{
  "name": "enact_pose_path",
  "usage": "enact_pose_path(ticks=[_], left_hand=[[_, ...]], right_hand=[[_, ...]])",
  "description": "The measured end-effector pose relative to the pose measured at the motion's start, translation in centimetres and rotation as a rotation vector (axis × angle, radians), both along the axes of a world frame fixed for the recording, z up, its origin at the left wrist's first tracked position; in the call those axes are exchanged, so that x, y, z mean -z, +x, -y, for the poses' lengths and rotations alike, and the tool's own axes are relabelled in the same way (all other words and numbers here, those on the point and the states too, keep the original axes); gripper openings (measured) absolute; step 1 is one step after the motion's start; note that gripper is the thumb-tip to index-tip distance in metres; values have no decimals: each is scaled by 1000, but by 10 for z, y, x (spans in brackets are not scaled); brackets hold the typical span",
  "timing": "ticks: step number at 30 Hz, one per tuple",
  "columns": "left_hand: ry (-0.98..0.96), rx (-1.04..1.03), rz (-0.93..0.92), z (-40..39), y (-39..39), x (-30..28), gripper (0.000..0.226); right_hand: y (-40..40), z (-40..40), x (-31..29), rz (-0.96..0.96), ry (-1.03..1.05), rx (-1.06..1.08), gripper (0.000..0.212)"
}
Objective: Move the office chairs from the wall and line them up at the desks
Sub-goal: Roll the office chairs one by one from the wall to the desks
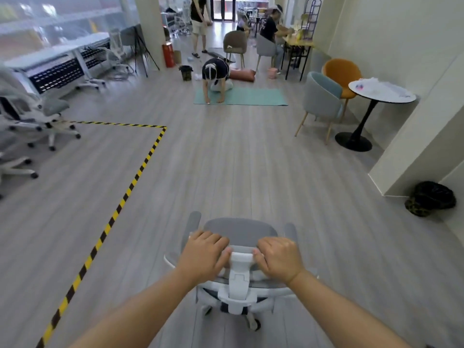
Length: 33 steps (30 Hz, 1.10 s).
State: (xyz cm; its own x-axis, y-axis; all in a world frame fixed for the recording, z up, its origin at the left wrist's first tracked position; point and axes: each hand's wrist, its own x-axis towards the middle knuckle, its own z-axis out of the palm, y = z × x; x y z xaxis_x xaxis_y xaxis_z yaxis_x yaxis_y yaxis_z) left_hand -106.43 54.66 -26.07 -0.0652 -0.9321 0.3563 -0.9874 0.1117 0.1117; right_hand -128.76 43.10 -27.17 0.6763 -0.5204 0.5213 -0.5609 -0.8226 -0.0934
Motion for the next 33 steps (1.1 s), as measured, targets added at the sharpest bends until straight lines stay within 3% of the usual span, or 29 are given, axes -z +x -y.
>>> enact_pose_path(ticks=[6, 14, 24, 33], left_hand=[[-28, -127, -19, -80, 77, 4, 29], [-136, -264, -10, -148, 178, 9, 31], [-238, -479, 59, -166, 351, 15, 31], [-110, -700, 9, -163, 537, 2, 34]], right_hand=[[88, -63, -1, 41, -17, -112, 51], [212, -94, 7, 32, -38, -266, 36], [430, -77, 12, 107, -57, -474, 34], [661, -49, 12, 42, -9, -621, 36]])
